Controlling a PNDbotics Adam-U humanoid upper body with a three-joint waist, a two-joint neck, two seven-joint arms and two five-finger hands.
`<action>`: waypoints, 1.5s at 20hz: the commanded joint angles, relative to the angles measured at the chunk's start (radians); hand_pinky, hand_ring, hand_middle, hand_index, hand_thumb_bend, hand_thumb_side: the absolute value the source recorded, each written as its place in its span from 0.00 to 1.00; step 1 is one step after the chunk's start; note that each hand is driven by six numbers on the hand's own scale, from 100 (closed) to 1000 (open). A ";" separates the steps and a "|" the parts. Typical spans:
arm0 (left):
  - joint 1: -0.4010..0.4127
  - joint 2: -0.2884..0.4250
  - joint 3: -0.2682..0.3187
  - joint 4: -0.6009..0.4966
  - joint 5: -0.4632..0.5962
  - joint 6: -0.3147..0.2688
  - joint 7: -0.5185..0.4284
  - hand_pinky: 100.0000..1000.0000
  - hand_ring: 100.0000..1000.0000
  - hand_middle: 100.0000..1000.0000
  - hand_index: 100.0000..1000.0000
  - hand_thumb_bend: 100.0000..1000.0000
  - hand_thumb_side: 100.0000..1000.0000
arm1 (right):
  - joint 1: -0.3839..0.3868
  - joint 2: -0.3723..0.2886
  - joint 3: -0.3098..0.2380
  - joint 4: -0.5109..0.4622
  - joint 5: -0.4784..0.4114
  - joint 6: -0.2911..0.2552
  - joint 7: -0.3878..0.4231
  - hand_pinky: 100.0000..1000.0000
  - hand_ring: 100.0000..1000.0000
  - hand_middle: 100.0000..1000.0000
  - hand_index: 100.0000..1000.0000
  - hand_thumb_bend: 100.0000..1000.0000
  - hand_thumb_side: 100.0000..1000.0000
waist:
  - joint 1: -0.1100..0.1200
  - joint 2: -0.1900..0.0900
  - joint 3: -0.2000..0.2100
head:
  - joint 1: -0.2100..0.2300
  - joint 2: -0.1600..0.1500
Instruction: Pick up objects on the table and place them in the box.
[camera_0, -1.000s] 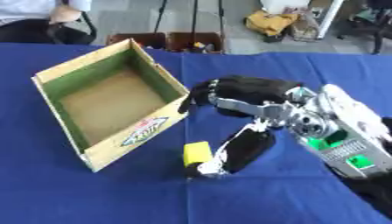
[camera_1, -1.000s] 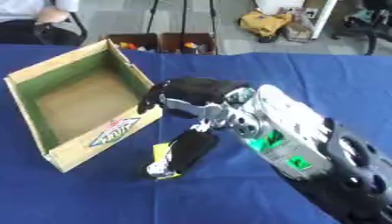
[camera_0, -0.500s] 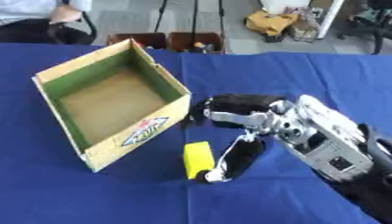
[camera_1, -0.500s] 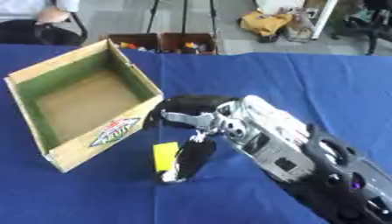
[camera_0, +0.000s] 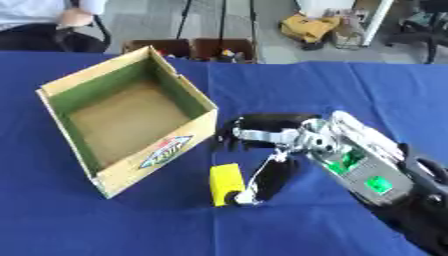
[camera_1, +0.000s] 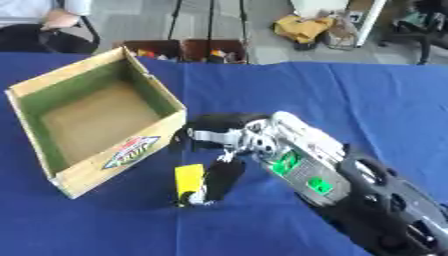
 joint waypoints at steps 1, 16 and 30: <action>-0.012 0.011 0.002 -0.015 0.002 0.001 -0.001 0.69 0.89 0.85 0.92 0.00 0.91 | -0.011 0.001 -0.005 0.010 -0.019 0.109 0.104 0.69 0.77 0.79 0.85 0.43 0.16 | -0.008 -0.001 0.002 | -0.003 -0.009; -0.010 0.007 0.002 -0.015 0.003 0.005 -0.001 0.69 0.89 0.85 0.92 0.00 0.91 | -0.003 0.047 -0.003 0.126 0.008 0.089 0.097 0.67 0.76 0.78 0.83 0.40 0.11 | -0.006 0.005 0.011 | -0.007 -0.013; -0.010 0.007 0.002 -0.015 0.004 0.006 -0.001 0.69 0.89 0.85 0.92 0.00 0.91 | -0.001 0.063 -0.015 0.212 0.017 0.035 0.058 0.54 0.63 0.66 0.70 0.25 0.05 | -0.004 0.006 0.013 | -0.009 -0.014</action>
